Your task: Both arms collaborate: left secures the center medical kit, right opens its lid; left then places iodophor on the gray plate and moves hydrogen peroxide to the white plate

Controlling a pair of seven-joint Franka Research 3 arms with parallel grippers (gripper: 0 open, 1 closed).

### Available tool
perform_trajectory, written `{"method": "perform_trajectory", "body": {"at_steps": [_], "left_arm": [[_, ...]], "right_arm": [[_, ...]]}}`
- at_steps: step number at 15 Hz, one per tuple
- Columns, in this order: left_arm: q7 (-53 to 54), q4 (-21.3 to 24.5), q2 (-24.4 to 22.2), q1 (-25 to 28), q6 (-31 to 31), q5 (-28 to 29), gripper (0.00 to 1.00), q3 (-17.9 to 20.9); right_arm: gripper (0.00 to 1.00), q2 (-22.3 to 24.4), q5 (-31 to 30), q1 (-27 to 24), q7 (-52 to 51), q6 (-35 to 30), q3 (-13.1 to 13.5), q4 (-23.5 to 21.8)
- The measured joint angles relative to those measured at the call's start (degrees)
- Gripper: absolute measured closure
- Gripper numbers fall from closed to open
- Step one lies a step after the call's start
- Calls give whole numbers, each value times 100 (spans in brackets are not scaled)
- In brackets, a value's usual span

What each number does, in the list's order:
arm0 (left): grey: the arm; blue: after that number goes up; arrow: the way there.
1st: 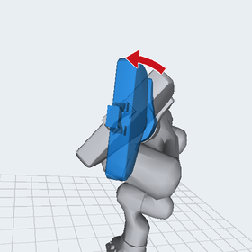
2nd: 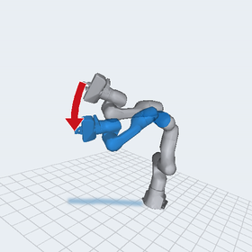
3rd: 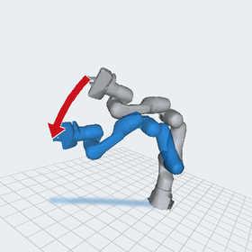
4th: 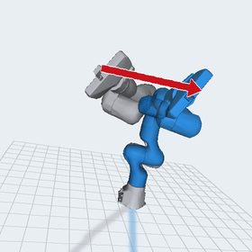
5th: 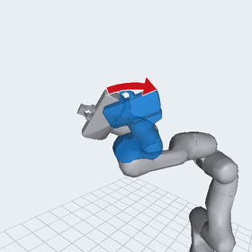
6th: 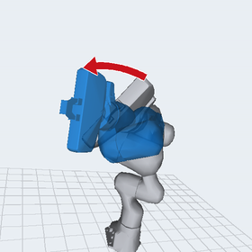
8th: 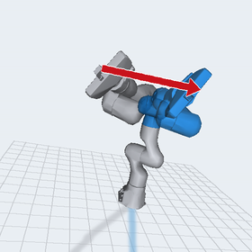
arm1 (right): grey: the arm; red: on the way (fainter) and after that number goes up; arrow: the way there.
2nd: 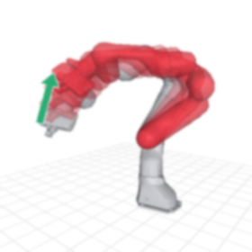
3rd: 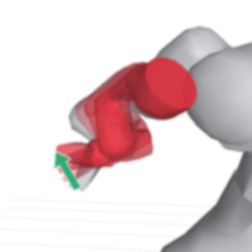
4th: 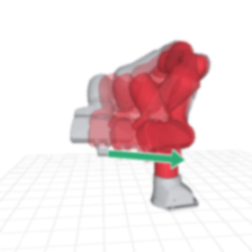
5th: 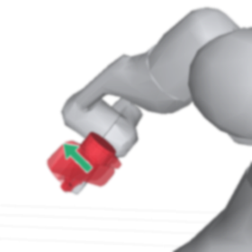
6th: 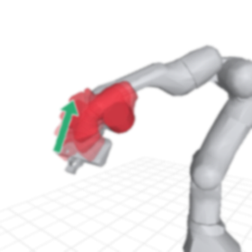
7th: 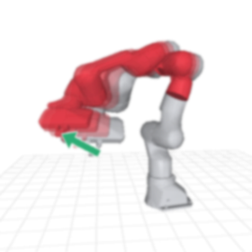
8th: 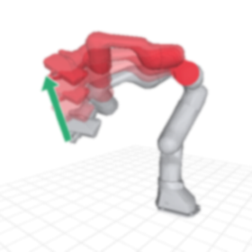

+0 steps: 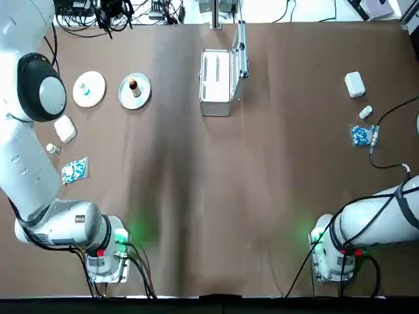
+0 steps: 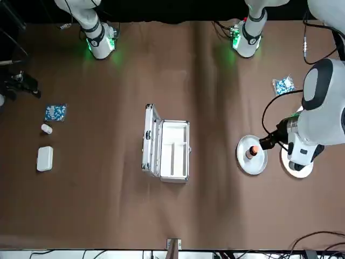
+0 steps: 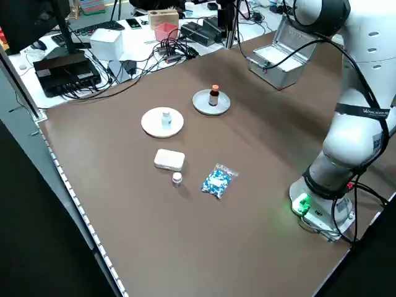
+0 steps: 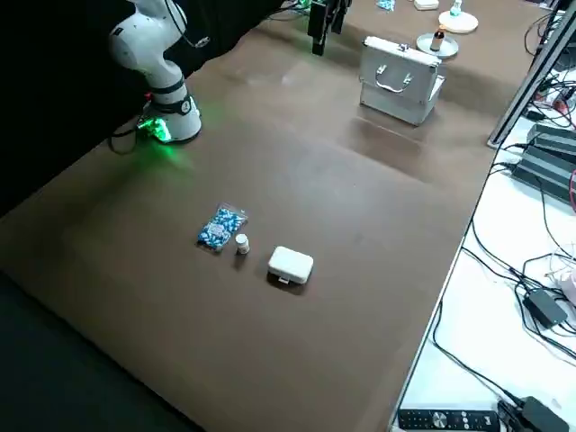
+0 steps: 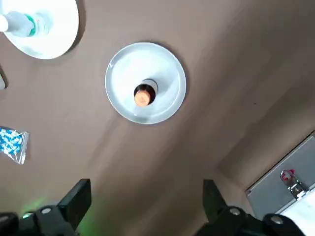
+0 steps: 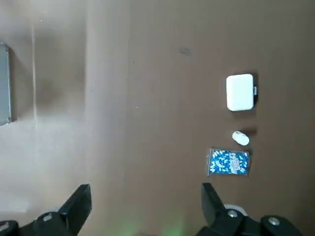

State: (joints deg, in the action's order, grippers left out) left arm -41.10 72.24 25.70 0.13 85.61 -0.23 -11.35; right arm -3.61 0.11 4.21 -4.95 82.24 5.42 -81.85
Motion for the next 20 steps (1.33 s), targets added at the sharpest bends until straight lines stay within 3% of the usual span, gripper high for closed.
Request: {"method": "perform_trajectory", "body": {"at_steps": [9, 15, 20], "left_arm": [[274, 13, -190, 28, -28, 250, 0, -1], [1771, 12, -350, 63, -37, 259, 0, 18], [2253, 15, -635, 80, 64, 259, 0, 37]], "right_arm": [[1, 13, 0, 0, 110, 75, -6, -59], [1, 14, -1, -1, 110, 355, -7, -59], [1, 14, -1, 8, 111, 489, -38, -59]]}}
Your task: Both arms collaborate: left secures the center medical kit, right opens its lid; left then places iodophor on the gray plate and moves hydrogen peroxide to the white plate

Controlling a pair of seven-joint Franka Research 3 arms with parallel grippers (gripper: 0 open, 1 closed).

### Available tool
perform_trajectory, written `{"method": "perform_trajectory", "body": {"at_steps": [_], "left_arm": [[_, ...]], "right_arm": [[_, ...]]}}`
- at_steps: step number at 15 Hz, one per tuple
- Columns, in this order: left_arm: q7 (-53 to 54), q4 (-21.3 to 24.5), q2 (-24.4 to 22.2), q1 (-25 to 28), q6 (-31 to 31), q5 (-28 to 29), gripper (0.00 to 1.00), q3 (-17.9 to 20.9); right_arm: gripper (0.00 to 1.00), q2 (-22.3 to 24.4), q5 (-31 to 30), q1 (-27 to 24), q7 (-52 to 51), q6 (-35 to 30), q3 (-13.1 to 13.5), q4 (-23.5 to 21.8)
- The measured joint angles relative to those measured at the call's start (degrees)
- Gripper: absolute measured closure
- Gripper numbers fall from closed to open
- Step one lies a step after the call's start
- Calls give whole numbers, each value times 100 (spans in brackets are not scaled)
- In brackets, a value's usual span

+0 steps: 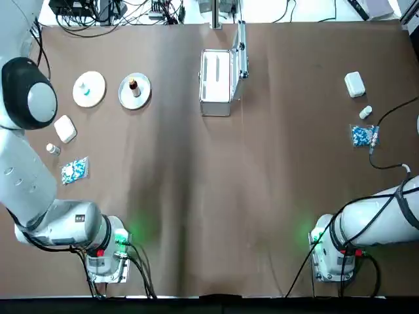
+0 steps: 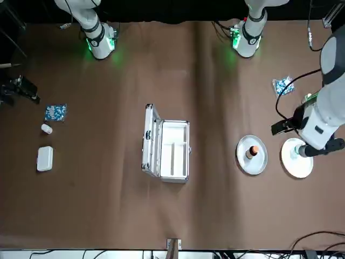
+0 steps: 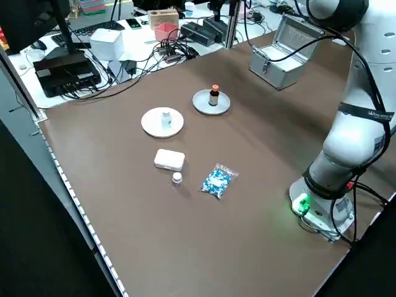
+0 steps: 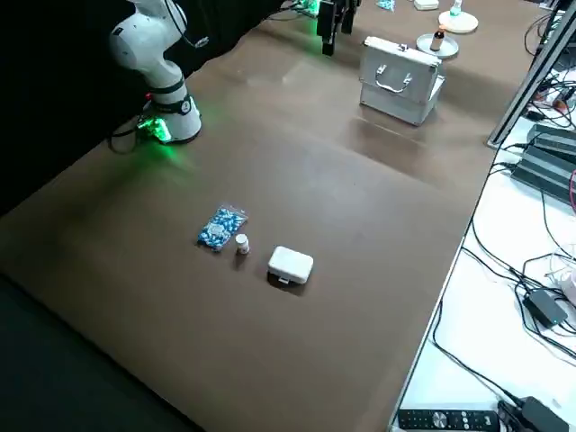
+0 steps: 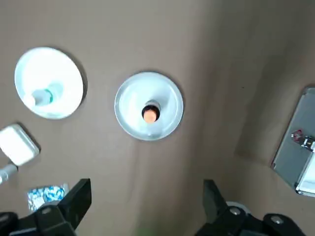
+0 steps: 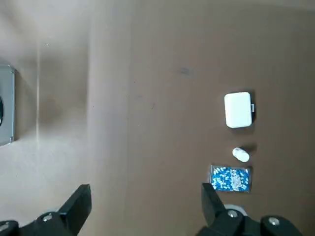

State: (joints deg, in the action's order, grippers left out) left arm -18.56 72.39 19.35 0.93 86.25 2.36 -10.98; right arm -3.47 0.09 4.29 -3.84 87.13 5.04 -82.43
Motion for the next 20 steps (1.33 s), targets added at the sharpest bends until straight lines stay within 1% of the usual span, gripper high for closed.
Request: {"method": "perform_trajectory", "body": {"at_steps": [3, 5, 7, 8, 11, 13, 20], "left_arm": [[343, 80, -276, -10, 105, 0, 0, 3], [406, 296, -514, -24, 245, 0, 0, 2], [460, 666, -813, -27, 445, 0, 0, 2], [649, 1066, -1139, -20, 561, -1, 0, 8], [782, 1434, -1483, -10, 626, -2, 0, 26], [802, 1505, -1550, -7, 651, -2, 0, 36], [800, 1508, -1547, 0, 707, -3, 0, 60]], "right_arm": [[1, 0, 9, 9, 4, 40, -20, -1], [1, 0, 10, 11, 5, 82, -28, -1], [1, 0, 47, 10, 23, 231, -27, -2], [1, 0, 107, 10, 35, 311, -26, -3], [1, 0, 113, -8, 42, 307, -13, -4], [1, 0, 115, -15, 42, 306, -4, -5], [1, 0, 115, -81, 43, 302, 20, -8]]}}
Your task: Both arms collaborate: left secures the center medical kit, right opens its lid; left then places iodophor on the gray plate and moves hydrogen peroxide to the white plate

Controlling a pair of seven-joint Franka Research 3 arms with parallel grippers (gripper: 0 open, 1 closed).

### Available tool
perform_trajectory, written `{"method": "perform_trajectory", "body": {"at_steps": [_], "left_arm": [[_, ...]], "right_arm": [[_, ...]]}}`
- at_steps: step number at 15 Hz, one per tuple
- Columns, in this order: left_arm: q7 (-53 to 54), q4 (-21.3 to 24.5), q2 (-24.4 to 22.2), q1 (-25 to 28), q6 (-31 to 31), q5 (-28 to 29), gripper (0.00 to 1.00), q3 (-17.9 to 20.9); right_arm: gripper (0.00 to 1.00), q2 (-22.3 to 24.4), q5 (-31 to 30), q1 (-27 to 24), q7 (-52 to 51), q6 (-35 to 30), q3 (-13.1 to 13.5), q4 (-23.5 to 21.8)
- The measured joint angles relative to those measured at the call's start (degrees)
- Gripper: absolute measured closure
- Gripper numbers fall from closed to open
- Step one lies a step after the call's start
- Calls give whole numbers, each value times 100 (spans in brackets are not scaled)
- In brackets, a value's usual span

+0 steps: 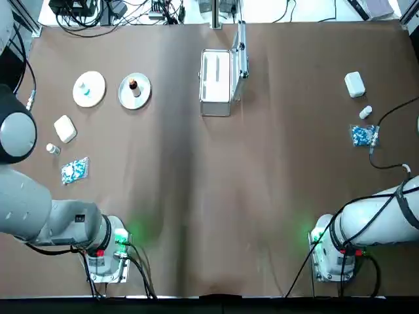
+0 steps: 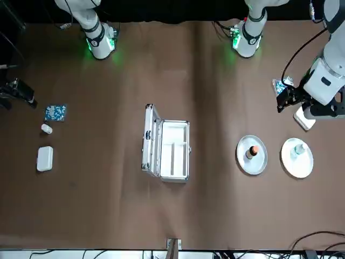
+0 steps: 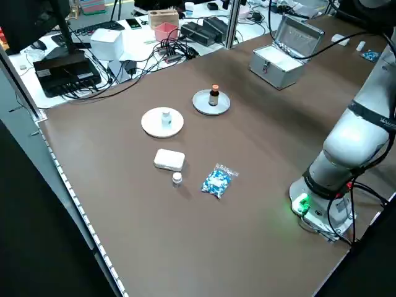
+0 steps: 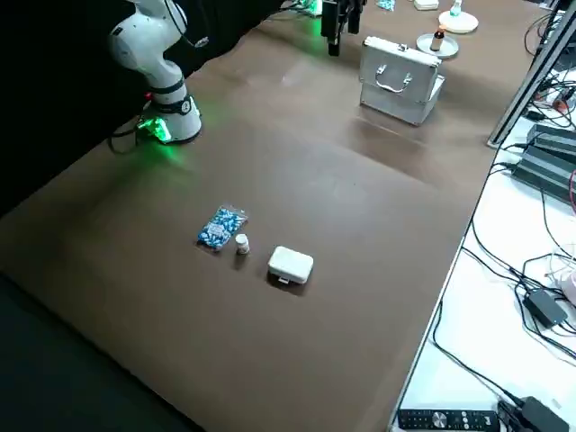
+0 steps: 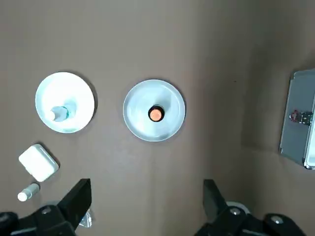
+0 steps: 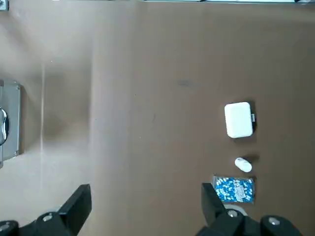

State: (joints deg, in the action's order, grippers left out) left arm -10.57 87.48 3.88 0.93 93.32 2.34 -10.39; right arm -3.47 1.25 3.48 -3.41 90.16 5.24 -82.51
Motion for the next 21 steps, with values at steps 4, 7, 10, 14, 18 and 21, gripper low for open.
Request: {"method": "perform_trajectory", "body": {"at_steps": [4, 7, 10, 14, 18, 21], "left_arm": [[7, 0, 0, 0, 0, 0, 0, 1], [25, -2, 0, -1, 1, -1, 0, -4], [24, -12, 0, -2, 3, -5, 0, -12], [23, -22, 0, -2, 4, -25, 0, -13], [15, -24, 0, 1, 4, -173, 0, -1], [6, -24, 1, 59, 2, -235, 0, 5]], "right_arm": [[1, 0, 0, -7, 0, -13, -8, 0], [1, 0, -5, 0, -1, -23, -23, -3], [1, 0, -8, 0, -1, -22, -26, -4], [1, 0, -8, 2, -1, -7, -35, -9], [1, 0, -8, 3, 0, 24, -39, -15], [1, 0, -12, 1, 0, 24, -35, -20]]}}
